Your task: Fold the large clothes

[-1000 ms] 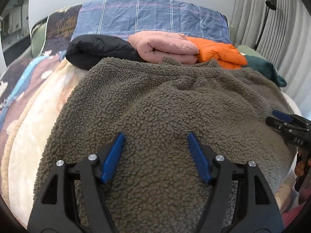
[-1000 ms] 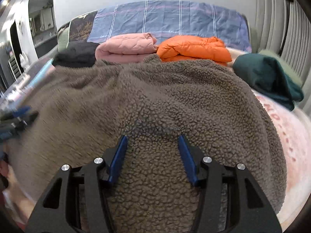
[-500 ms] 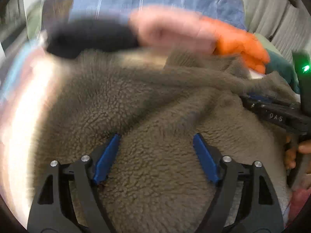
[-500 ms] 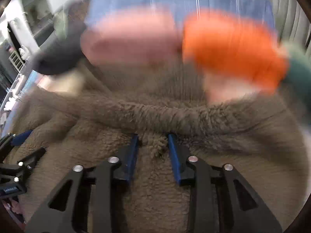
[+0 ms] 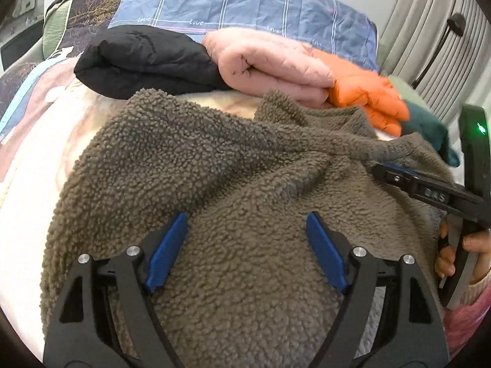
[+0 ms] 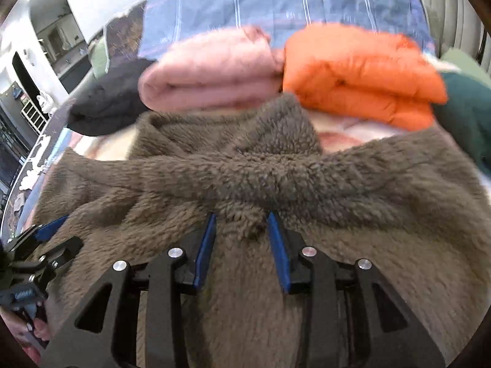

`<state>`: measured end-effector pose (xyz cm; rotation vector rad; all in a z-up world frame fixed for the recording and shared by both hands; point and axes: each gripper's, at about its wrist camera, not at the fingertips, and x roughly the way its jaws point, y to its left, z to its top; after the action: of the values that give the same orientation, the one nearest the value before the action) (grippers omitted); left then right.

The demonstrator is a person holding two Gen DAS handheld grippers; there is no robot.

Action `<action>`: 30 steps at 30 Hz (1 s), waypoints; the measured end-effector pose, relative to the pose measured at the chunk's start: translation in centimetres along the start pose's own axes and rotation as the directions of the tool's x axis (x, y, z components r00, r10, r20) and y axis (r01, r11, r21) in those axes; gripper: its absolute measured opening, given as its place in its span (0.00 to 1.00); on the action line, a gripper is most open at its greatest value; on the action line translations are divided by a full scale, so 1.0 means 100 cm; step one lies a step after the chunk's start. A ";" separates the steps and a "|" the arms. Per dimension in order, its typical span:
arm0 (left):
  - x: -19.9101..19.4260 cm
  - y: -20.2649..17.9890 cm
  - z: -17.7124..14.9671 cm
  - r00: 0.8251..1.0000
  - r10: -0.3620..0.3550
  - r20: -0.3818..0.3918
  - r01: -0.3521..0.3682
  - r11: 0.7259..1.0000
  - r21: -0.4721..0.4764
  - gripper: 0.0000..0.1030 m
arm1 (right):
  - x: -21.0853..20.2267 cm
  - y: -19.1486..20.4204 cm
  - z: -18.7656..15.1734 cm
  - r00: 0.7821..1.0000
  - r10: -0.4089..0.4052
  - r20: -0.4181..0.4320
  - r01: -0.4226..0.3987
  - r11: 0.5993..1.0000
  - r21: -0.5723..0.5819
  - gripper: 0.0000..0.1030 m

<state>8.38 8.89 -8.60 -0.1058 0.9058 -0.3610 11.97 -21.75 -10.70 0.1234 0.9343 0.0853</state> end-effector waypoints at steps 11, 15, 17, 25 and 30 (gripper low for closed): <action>0.001 -0.004 -0.007 1.000 0.020 0.005 -0.020 1.000 0.021 0.82 | -0.008 0.037 -0.035 0.998 0.022 -0.062 -0.027 0.996 -0.089 0.44; 0.003 -0.003 -0.008 1.000 0.011 0.011 -0.011 1.000 0.024 0.85 | -0.004 0.031 -0.036 0.998 0.043 -0.042 -0.046 0.997 -0.069 0.47; 0.005 -0.004 -0.008 1.000 0.015 0.010 -0.015 0.999 0.031 0.85 | -0.011 0.031 -0.038 0.999 0.040 -0.031 -0.042 0.996 -0.073 0.47; 0.005 0.000 -0.009 1.000 0.006 0.019 -0.006 1.000 0.026 0.85 | -0.075 0.039 -0.084 0.998 0.018 0.055 -0.010 0.988 -0.154 0.51; 0.005 0.001 -0.009 1.000 0.005 0.018 -0.005 1.000 0.026 0.85 | -0.097 0.052 -0.110 0.996 0.008 0.090 0.015 0.969 -0.248 0.59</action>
<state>7.96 8.91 -9.52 -0.0830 0.8831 -0.3667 -2.74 -17.06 -8.68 -0.1057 0.8265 0.1913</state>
